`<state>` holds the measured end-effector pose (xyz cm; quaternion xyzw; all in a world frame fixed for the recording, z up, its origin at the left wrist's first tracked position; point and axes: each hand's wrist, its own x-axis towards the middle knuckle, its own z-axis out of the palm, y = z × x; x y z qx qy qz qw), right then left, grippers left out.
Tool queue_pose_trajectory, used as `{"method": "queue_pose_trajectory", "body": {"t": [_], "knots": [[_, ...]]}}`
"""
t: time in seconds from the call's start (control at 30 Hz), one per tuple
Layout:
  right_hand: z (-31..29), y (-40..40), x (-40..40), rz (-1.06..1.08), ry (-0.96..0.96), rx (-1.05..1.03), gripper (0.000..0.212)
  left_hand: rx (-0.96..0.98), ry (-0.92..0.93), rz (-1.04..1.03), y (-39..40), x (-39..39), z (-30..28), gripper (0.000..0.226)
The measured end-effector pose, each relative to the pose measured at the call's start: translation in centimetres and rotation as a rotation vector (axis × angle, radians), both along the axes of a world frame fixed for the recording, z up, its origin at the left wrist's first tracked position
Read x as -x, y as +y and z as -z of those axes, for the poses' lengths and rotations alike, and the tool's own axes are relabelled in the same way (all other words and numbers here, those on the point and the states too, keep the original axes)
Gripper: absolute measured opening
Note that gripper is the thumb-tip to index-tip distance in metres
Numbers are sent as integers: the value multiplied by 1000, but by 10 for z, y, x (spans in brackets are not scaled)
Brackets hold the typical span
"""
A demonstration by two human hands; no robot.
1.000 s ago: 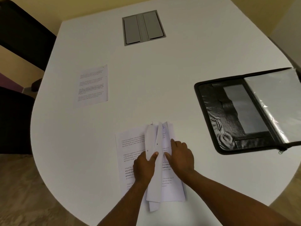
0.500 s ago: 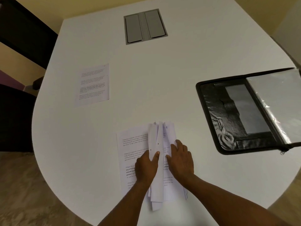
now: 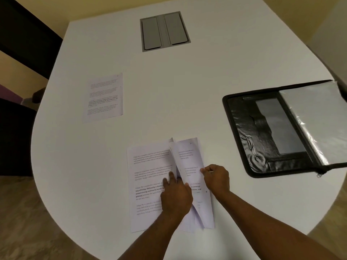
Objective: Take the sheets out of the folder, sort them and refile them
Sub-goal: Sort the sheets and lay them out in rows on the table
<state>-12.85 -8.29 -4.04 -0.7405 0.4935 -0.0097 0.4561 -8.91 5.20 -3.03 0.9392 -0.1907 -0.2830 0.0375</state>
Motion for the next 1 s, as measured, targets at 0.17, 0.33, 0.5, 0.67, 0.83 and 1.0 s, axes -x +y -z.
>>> {"method": "queue_pose_trajectory", "body": {"t": [0.17, 0.33, 0.5, 0.67, 0.83, 1.0], "knots": [[-24, -34, 12, 106, -34, 125, 15, -103, 28, 57, -5, 0, 3, 61], [-77, -82, 12, 156, -138, 396, 15, -122, 92, 38, -12, 6, 3, 75], [-155, -123, 0, 114, -298, 578, 19, -39, 193, 38, -12, 12, 0, 95], [-214, -144, -27, 125, -441, 546, 16, 220, 34, -1, -13, -11, -26, 91], [-202, -160, -85, 183, -556, 294, 13, 928, 255, -674, -23, -93, -61, 47], [-164, -151, -156, 120, -524, 93, 21, 1179, 691, -922, -15, -175, -101, 54]]}}
